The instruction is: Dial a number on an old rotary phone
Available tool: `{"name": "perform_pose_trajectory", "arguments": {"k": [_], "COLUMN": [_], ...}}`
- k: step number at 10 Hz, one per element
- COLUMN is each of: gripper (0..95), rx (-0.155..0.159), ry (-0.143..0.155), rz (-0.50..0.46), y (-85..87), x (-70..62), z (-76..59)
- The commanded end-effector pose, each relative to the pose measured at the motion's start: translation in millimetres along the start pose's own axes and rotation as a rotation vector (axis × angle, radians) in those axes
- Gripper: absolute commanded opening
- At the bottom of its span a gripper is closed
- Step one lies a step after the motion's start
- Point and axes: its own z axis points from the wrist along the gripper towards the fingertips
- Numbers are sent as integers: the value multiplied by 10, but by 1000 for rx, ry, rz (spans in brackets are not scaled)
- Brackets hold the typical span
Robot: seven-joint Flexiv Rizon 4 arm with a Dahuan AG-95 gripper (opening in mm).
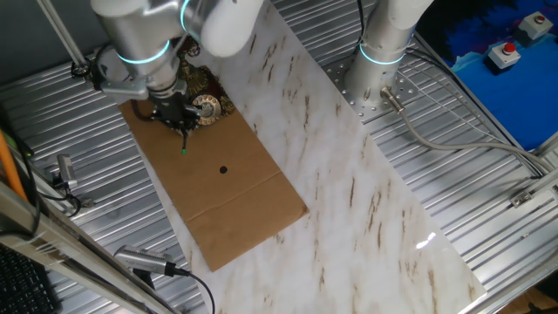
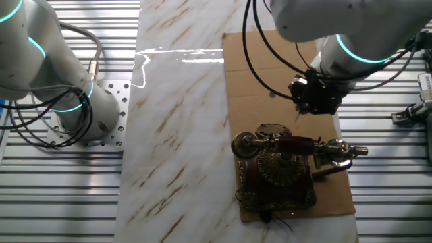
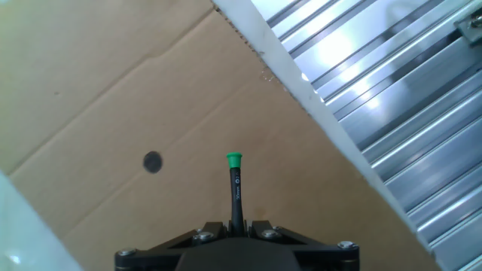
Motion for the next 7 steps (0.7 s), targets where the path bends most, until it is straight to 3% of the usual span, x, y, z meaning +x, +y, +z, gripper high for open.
{"name": "perform_pose_trajectory", "arguments": {"k": [1,4,7], "gripper": [0,0,0], "rx": [-24,-21,-17], "ry": [43,42,48], "rz": [-12,-52,-18], "y": [53,155,167], "x": [-9,-18,-8], "z": [-47,-98,-147]}}
